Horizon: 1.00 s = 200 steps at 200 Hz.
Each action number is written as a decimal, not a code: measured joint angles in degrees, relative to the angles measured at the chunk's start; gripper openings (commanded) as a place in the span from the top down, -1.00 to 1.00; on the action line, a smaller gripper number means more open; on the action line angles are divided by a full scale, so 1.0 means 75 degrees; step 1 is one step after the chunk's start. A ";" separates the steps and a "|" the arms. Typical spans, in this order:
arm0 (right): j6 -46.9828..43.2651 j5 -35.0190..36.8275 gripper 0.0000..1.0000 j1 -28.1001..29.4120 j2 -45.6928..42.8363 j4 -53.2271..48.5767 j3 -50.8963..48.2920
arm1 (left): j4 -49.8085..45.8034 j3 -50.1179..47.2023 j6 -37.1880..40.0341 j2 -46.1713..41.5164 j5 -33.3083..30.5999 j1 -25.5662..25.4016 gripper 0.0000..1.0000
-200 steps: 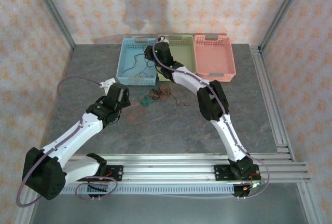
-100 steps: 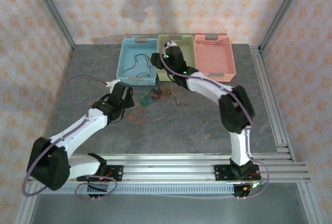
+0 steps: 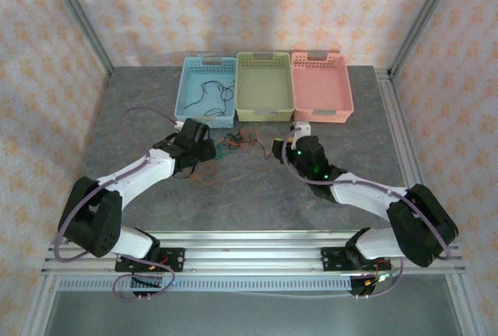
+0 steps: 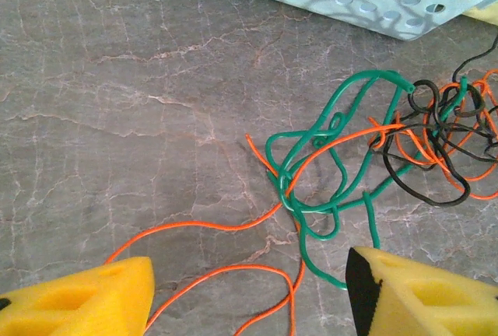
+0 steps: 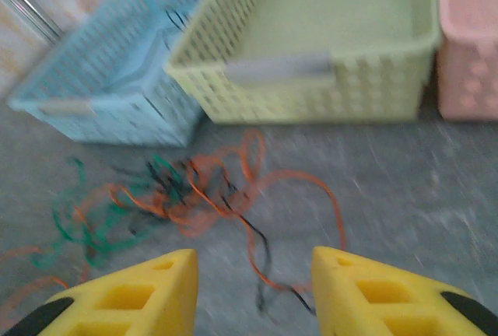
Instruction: Untangle the cables
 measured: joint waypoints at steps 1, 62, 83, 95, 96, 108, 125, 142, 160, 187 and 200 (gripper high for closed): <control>-0.0003 0.0003 0.16 0.0000 0.0000 0.0006 -0.0038 | 0.0003 0.0000 0.0012 0.0009 -0.0003 0.0000 -0.36; 0.0154 -0.0096 0.23 0.0000 0.0233 0.1224 -0.0525 | 0.0329 0.0632 0.0516 0.1332 -0.0376 -0.0061 -0.28; 0.0181 -0.0128 0.23 0.0000 0.0221 0.1480 -0.0595 | 0.0484 0.0959 0.0624 0.1760 -0.0414 -0.0152 -0.17; 0.0181 -0.0122 0.24 0.0000 0.0172 0.1527 -0.0638 | 0.0536 0.1215 0.0679 0.2043 -0.0452 -0.0204 -0.09; 0.0178 -0.0119 0.24 0.0000 0.0166 0.1527 -0.0641 | 0.0539 0.1233 0.0676 0.2063 -0.0455 -0.0207 -0.08; 0.0178 -0.0111 0.24 0.0000 0.0105 0.1550 -0.0682 | 0.0580 0.1437 0.0743 0.2305 -0.0513 -0.0268 0.02; 0.0178 -0.0093 0.25 0.0000 0.0058 0.1594 -0.0694 | 0.0618 0.1521 0.0831 0.2468 -0.0627 -0.0347 0.23; 0.0178 -0.0096 0.26 0.0000 0.0058 0.1632 -0.0694 | 0.0609 0.1518 0.0868 0.2457 -0.0764 -0.0411 0.79; 0.0181 -0.0096 0.26 0.0000 0.0061 0.1641 -0.0694 | 0.0586 0.1518 0.1052 0.2328 -0.0941 -0.0507 1.00; 0.0184 -0.0125 0.28 0.0000 0.0061 0.1757 -0.0699 | 0.0577 0.1498 0.1145 0.1886 -0.1072 -0.0743 1.00; 0.0184 -0.0163 0.29 0.0000 0.0061 0.1827 -0.0702 | 0.0574 0.1437 0.1241 0.1565 -0.1072 -0.0892 1.00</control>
